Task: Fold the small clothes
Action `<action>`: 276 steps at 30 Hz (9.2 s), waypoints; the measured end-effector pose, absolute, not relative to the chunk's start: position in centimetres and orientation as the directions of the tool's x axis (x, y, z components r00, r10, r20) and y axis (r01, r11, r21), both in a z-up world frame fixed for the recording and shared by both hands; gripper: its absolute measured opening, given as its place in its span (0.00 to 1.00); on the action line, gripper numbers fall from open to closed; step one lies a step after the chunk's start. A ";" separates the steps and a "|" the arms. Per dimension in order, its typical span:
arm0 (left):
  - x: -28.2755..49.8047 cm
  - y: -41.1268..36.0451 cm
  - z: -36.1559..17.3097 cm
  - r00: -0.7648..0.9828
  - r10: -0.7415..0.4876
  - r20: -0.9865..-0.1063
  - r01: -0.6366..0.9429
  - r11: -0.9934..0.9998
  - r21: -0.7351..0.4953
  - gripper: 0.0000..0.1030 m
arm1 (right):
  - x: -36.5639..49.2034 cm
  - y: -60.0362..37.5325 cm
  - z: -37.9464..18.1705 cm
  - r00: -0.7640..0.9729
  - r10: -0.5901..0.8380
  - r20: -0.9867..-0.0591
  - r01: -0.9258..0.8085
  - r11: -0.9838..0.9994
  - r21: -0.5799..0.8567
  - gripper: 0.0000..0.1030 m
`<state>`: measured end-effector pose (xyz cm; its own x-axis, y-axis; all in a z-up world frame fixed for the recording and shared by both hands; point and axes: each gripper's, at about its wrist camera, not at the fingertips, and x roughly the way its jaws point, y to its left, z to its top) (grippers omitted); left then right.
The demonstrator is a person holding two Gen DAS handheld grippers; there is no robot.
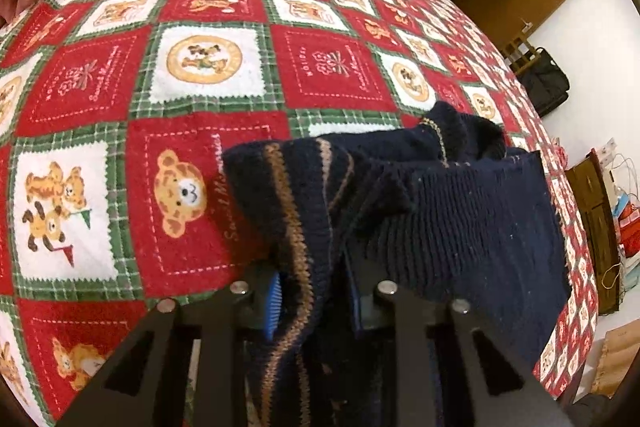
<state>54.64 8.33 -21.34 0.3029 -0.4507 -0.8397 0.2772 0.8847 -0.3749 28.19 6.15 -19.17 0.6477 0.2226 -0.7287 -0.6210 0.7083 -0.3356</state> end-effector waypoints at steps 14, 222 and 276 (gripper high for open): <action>54.6 9.5 -21.1 0.297 -0.499 -0.814 0.237 0.864 -0.444 0.22 | 28.5 4.1 -17.4 0.662 0.291 -0.691 -0.592 0.769 -0.243 0.09; 44.4 -15.5 -20.6 0.506 -0.417 -0.755 0.440 0.878 -0.189 1.00 | 42.3 -45.1 -20.4 0.526 0.467 -0.710 0.003 0.835 0.551 0.66; 37.4 -16.7 -14.7 0.582 -0.382 -0.718 0.503 0.863 -0.051 0.40 | 38.9 -39.1 -17.3 0.587 0.569 -0.576 -0.085 0.751 0.655 0.32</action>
